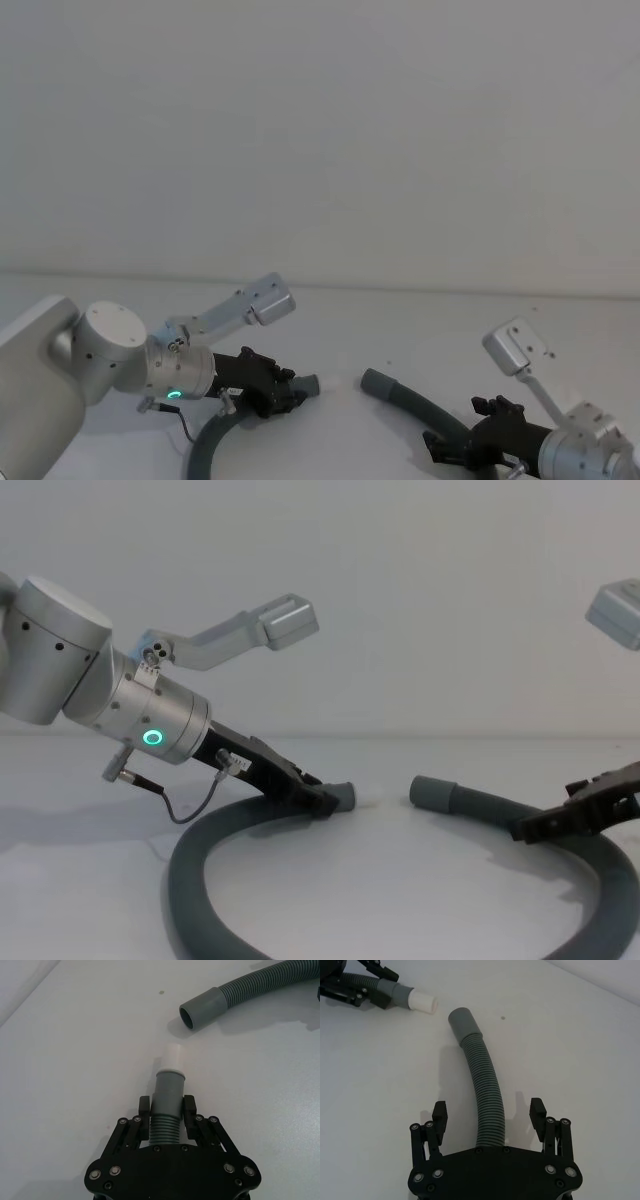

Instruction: Use both hands to pick up one end of the pipe from the table, align the ends, and insert them.

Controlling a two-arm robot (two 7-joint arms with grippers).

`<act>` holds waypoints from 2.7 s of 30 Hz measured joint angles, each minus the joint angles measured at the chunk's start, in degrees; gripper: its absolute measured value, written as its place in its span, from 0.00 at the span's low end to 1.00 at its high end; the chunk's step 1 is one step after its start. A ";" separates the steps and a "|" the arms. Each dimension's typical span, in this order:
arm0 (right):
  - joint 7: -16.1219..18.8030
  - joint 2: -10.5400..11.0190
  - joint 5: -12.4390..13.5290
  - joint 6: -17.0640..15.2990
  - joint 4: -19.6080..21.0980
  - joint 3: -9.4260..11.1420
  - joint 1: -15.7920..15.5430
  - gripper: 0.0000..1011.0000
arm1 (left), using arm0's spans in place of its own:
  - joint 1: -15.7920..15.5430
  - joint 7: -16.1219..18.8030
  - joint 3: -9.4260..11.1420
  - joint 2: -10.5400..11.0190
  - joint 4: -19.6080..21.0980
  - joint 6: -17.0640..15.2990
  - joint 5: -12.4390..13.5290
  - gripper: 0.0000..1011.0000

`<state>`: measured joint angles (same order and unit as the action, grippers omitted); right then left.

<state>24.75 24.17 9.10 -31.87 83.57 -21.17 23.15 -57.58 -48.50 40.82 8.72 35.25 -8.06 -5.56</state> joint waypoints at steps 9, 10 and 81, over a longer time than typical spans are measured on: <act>0.02 -1.16 1.91 -1.63 -0.93 1.03 0.85 0.99 | 0.00 0.00 0.00 0.00 0.00 0.00 0.00 0.36; 0.02 -1.27 2.08 -1.83 -0.99 1.11 0.93 0.99 | 0.00 0.00 0.00 0.00 0.00 0.00 0.00 0.36; -0.90 -1.50 4.52 -3.94 -2.62 0.83 1.51 0.19 | 0.00 0.00 0.00 0.00 0.00 0.00 0.00 0.36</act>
<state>23.85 22.67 13.62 -35.81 80.95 -20.34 24.67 -57.58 -48.51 40.82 8.72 35.25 -8.06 -5.56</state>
